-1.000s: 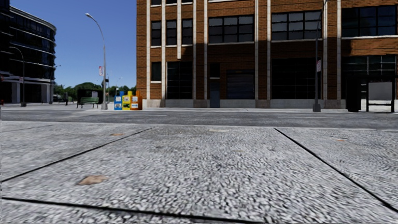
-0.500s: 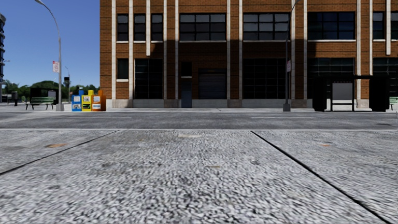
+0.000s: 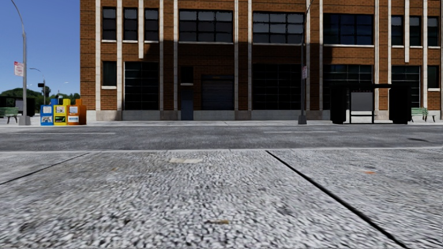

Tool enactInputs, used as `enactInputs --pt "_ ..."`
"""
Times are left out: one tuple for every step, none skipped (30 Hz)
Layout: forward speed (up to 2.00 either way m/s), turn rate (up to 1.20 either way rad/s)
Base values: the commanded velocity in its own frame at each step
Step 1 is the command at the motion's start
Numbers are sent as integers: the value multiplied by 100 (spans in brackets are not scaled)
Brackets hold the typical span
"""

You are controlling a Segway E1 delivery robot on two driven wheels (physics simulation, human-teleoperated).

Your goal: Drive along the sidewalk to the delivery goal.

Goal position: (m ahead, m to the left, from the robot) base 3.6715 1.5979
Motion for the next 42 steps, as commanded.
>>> enactInputs --pt "156 0" --pt "156 0" --pt "156 0" --pt "156 0" --pt "156 5" --pt "156 33" --pt "156 77" --pt "156 97" --pt "154 120" --pt "138 120" --pt "129 120" --pt "129 120" --pt "125 120" --pt "124 120" --pt "124 120" --pt "124 120" --pt "124 120" --pt "124 120" --pt "124 102" --pt "124 78" --pt "124 68" --pt "123 51" --pt "123 27" --pt "123 19" --pt "123 17" --pt "123 21" --pt "123 65" --pt "123 65" --pt "123 120" --pt "123 120" --pt "123 120" --pt "123 120" --pt "123 120" --pt "123 120" --pt "123 75" --pt "123 51" --pt "123 45" --pt "123 44" --pt "122 43" --pt "122 54" --pt "122 78" --pt "122 120"
